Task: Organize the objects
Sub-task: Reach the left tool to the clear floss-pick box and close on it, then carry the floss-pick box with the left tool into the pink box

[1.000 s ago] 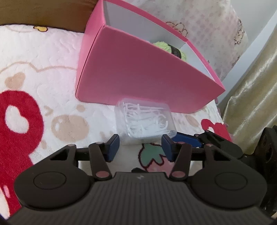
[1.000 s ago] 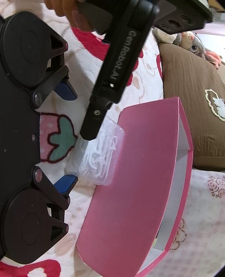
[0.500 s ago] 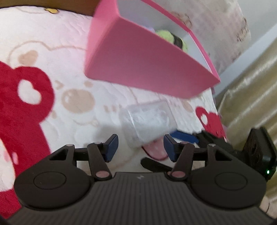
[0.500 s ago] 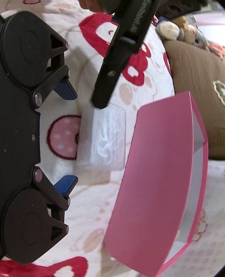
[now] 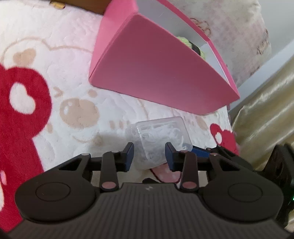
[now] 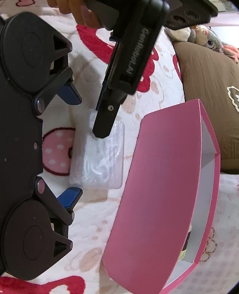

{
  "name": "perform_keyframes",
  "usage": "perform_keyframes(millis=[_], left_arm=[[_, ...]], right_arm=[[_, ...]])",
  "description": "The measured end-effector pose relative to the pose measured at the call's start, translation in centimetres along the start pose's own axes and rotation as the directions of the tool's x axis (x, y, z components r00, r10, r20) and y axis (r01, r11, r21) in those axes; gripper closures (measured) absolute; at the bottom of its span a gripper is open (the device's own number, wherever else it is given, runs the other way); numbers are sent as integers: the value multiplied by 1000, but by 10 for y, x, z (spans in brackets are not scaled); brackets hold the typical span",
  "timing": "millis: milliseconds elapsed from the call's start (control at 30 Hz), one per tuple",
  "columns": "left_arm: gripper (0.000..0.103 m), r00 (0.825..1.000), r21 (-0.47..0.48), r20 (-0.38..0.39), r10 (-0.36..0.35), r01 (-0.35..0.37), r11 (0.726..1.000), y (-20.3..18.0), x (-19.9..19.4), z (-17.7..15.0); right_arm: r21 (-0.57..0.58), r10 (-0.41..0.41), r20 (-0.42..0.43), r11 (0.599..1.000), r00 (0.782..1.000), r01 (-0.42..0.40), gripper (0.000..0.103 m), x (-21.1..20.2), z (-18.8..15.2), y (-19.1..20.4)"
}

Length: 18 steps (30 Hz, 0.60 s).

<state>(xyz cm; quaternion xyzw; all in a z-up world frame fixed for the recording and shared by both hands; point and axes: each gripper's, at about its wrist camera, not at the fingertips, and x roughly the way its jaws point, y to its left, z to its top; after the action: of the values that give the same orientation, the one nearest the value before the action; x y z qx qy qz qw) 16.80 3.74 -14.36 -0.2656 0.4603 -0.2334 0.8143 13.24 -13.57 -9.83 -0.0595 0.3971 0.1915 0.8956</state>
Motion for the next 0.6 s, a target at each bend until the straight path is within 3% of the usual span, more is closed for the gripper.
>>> perform_keyframes(millis=[100,367,600], left_arm=[[67,1000,-34,-7,-17,16,999,7,3,2],[66,1000,-14,-4,1,-1,1000,3,9,1],[67,1000,16,-7,19,-18,1000,-8,3,0]], right_arm=[[-15,-18,-2,1000,1000,18,5,3,3,3],[30,-66,-22,997,998,66,2,17,7,4],[22,-111,-13,994,994,111,8,12,9,5]])
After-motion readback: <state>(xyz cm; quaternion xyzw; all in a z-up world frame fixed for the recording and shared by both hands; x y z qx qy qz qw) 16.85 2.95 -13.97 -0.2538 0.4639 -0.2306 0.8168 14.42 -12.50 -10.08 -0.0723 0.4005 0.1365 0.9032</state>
